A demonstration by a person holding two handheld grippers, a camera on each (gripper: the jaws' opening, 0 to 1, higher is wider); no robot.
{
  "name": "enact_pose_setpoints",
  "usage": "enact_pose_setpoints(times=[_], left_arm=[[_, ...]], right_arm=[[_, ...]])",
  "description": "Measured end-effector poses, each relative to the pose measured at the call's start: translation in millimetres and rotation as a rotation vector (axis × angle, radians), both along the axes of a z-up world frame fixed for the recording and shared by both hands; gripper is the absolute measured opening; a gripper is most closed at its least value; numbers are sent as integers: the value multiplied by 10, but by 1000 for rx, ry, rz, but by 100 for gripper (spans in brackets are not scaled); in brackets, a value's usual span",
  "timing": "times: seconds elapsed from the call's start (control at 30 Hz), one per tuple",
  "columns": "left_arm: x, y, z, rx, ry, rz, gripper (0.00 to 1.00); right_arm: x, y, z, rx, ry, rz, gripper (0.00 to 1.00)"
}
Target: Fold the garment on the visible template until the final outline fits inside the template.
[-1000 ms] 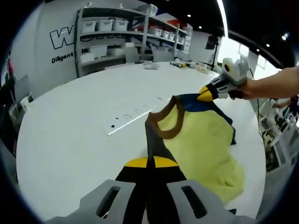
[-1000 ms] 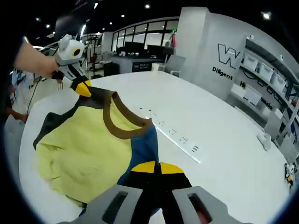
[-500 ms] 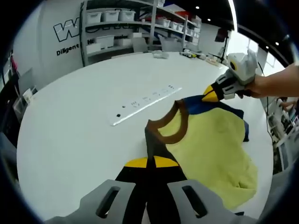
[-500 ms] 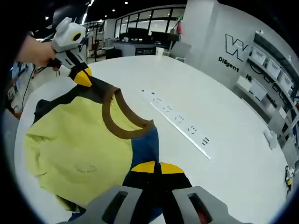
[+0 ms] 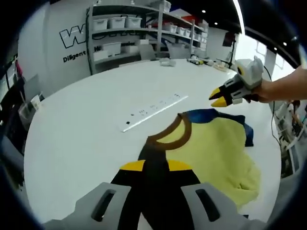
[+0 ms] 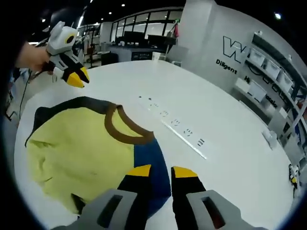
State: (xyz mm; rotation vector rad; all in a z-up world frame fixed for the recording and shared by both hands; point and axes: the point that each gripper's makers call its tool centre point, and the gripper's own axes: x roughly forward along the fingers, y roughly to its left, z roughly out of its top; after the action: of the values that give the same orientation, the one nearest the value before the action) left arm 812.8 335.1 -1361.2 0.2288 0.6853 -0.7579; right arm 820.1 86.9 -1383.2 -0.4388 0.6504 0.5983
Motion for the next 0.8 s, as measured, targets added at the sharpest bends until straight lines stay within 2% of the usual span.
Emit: enact_pose_setpoints(times=[0.13, 0.33, 0.8], left_arm=[[-125, -18, 56, -13, -10, -11, 18], [-407, -95, 95, -46, -9, -38, 20], [-1056, -327, 93, -92, 0, -98, 23]], right_arm=[[-121, 32, 56, 19, 0, 25, 11], [-421, 141, 115, 59, 4, 86, 13], [-1056, 337, 96, 128, 7, 138, 18]])
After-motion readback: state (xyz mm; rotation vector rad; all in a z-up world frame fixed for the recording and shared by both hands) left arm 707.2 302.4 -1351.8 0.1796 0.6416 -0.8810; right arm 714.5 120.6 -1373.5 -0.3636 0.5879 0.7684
